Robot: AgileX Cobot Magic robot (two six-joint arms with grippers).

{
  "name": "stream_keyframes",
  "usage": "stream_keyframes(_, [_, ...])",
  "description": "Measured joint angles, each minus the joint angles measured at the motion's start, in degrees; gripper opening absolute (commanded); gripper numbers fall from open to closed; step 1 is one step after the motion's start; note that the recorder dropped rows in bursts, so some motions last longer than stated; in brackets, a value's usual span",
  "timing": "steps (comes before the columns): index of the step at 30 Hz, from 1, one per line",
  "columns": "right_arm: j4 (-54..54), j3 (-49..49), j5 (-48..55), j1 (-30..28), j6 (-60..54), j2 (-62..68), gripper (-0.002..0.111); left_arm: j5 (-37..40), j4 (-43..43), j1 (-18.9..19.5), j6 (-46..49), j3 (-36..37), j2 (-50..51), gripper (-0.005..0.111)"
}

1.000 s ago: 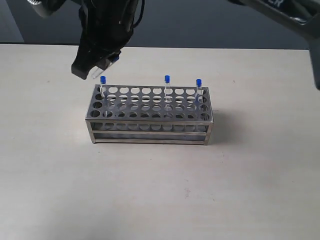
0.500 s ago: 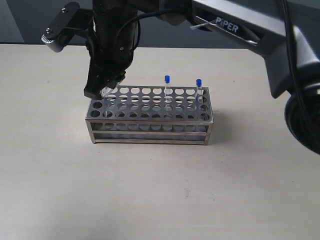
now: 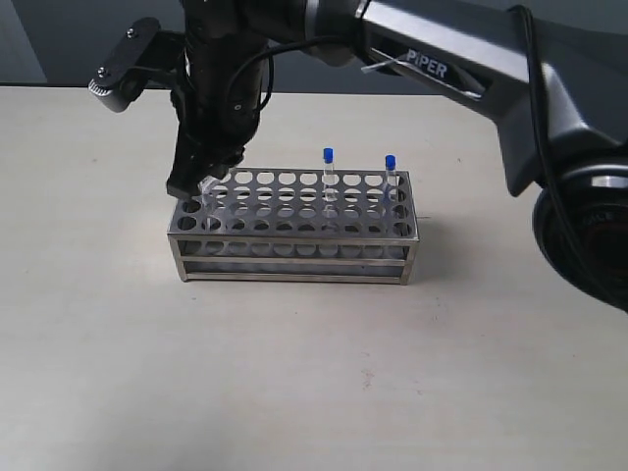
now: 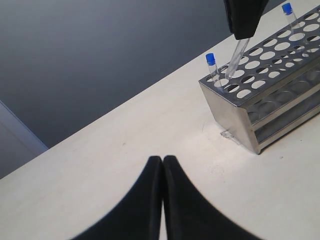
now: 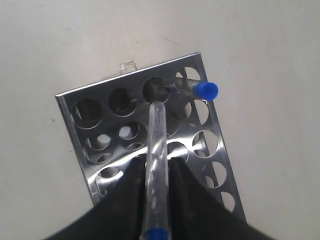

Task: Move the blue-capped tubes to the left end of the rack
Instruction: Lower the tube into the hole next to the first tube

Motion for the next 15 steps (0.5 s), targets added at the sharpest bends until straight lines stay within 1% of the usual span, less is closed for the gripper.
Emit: stream_keyframes(15, [0.27,-0.77,-2.08,0.00,0.00,2.07,0.000,0.00,0.00,0.00,0.00,0.00,0.00,0.001])
